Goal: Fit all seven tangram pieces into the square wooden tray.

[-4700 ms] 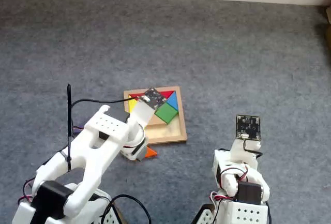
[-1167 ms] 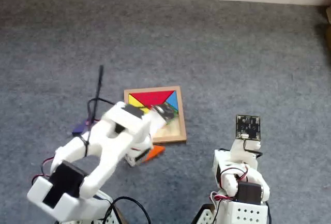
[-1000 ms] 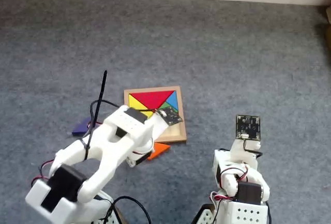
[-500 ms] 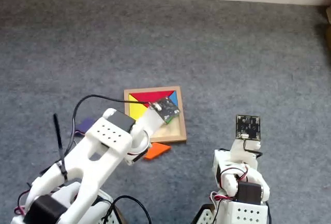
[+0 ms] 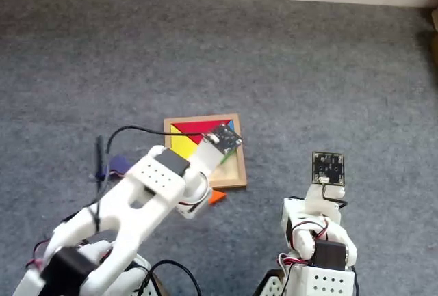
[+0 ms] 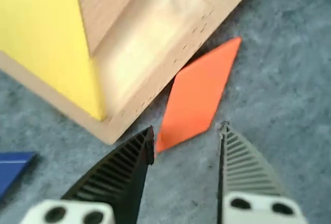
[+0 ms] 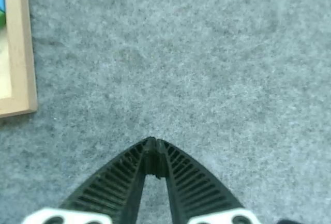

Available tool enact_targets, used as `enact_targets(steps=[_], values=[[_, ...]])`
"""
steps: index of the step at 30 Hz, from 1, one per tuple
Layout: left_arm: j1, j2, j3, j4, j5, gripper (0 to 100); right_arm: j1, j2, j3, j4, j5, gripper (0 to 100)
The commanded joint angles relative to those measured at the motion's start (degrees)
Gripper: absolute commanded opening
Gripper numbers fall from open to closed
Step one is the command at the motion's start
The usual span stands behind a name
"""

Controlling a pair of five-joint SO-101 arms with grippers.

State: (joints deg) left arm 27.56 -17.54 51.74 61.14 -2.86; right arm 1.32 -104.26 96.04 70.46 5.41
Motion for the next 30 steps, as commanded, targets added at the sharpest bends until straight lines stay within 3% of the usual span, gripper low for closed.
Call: enact_targets(steps=[1,8,15,18,22,30], values=[[0.9,6.1,-3.5,-3.7,1.5,20,0.8,-0.7,3.9,-1.2,0.4,0.5],[1.4,16.3,-12.3,0.3,1.6,19,0.8,-0.7,3.9,-1.2,0.5,0.5],[4.8,17.3,-13.3,0.5,1.5,6,0.8,-0.7,3.9,-1.2,0.5,0.5],[6.9,13.5,-13.1,1.9,1.5,0,0.8,-0.7,3.9,-1.1,0.5,0.5],[6.6,3.7,-13.1,5.4,1.2,1,0.8,-0.7,3.9,-1.1,0.5,0.5],[-1.6,-4.1,-11.2,3.2,4.4,1,0.8,-0.7,3.9,-1.1,0.5,0.5]])
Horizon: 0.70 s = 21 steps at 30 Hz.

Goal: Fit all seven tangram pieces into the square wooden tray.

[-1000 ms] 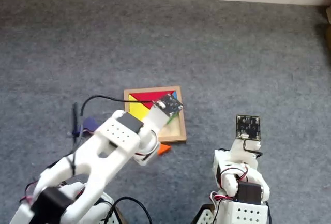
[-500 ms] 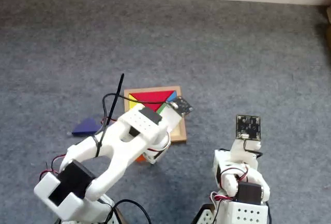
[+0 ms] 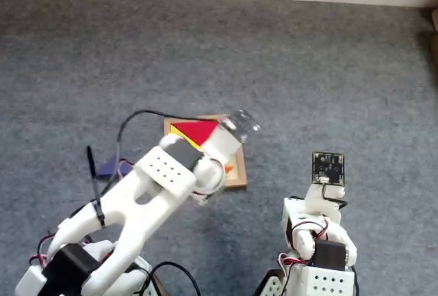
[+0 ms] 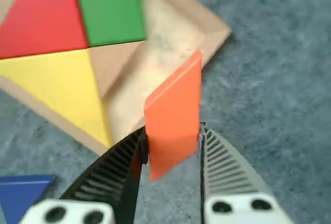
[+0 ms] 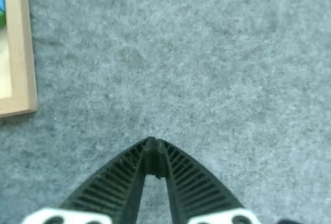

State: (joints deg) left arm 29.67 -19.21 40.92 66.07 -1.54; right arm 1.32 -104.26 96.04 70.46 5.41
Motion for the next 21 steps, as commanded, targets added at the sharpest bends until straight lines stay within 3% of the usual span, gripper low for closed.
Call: enact_targets(steps=[1,5,11,21], values=[[-4.8,-2.4,0.7,-3.3,4.7,1,0.8,-0.7,3.9,-1.1,0.5,0.5],[-7.3,-2.5,4.0,-8.8,6.5,2,0.8,-0.7,3.9,-1.1,0.5,0.5],[-10.7,-2.5,4.0,-9.5,6.7,21,0.8,-0.7,3.9,-1.1,0.5,0.5],[-14.5,-2.5,2.2,-9.7,6.4,21,0.8,-0.7,3.9,-1.1,0.5,0.5]])
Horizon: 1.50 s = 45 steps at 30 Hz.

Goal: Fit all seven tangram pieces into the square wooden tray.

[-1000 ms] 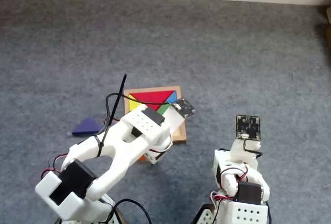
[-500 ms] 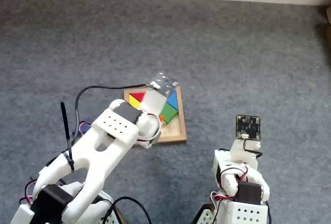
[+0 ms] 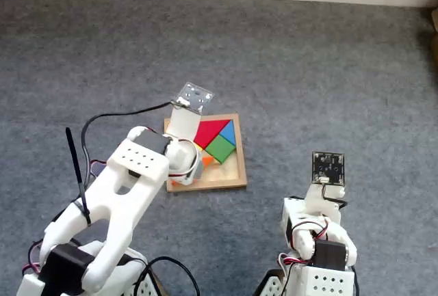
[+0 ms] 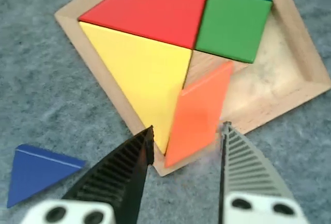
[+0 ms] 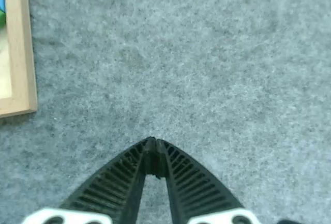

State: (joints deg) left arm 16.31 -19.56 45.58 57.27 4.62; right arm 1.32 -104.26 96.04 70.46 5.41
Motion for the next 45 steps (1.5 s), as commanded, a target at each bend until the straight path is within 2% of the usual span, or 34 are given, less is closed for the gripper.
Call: enact_targets(steps=[1,7,14,21,29,35,41,45], values=[[-1.1,-2.2,-2.5,-0.9,0.3,21,0.8,-0.7,3.9,-1.1,0.5,0.5],[-1.1,-0.5,-2.2,-3.4,-1.4,21,0.8,-0.7,3.9,-1.1,0.5,0.5],[-1.7,13.8,-6.7,-5.5,-3.3,21,0.8,-0.7,3.9,-1.1,0.5,0.5],[-0.7,22.5,-14.4,-0.4,-7.2,9,0.8,-0.7,3.9,-1.1,0.5,0.5],[1.4,16.1,-13.5,0.0,-7.4,1,0.8,-0.7,3.9,-1.1,0.5,0.5],[5.7,12.4,-12.0,-0.1,-7.1,2,0.8,-0.7,3.9,-1.1,0.5,0.5],[5.6,12.4,-11.9,-0.4,-7.1,16,0.8,-0.7,3.9,-1.1,0.5,0.5],[6.0,12.4,-11.8,-0.2,-7.0,17,0.8,-0.7,3.9,-1.1,0.5,0.5]])
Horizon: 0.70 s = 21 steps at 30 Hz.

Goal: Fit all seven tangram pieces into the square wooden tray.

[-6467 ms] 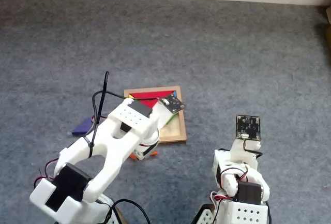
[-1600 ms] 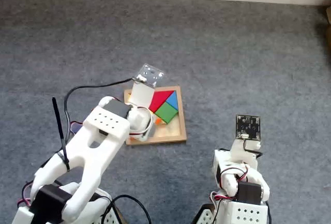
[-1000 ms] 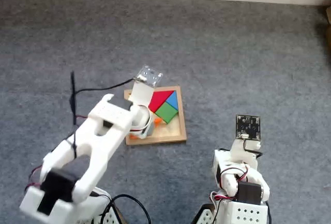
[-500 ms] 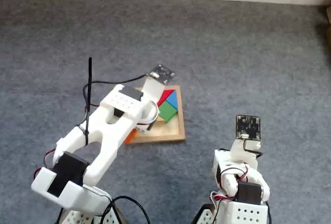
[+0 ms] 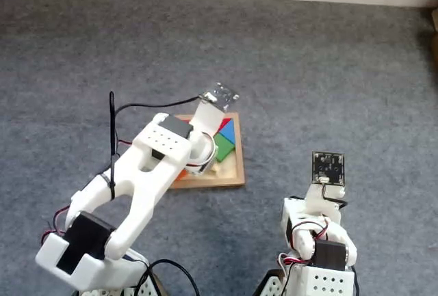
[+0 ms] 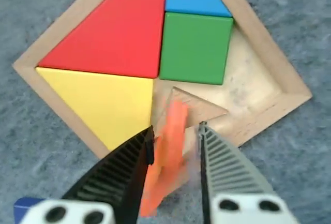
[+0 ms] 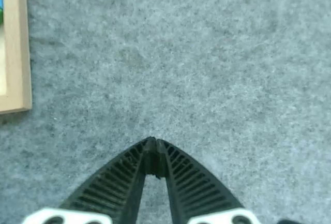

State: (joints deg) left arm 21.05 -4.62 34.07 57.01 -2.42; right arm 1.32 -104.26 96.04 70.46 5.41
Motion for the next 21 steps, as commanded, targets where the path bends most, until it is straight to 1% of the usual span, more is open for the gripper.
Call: enact_targets(steps=[1,5,12,15,21], values=[[1.3,-2.5,-0.3,0.1,0.0,16,0.8,-0.7,3.9,-1.1,0.5,0.5],[2.5,-2.9,-0.2,0.2,0.0,16,0.8,-0.7,3.9,-1.1,0.5,0.5],[8.3,-3.3,-0.1,3.5,0.0,16,0.8,-0.7,3.9,-1.1,0.5,0.5],[8.2,-5.6,0.0,4.2,0.0,16,0.8,-0.7,3.9,-1.1,0.5,0.5],[5.8,-13.9,0.3,9.8,-0.5,16,0.8,-0.7,3.9,-1.1,0.5,0.5]])
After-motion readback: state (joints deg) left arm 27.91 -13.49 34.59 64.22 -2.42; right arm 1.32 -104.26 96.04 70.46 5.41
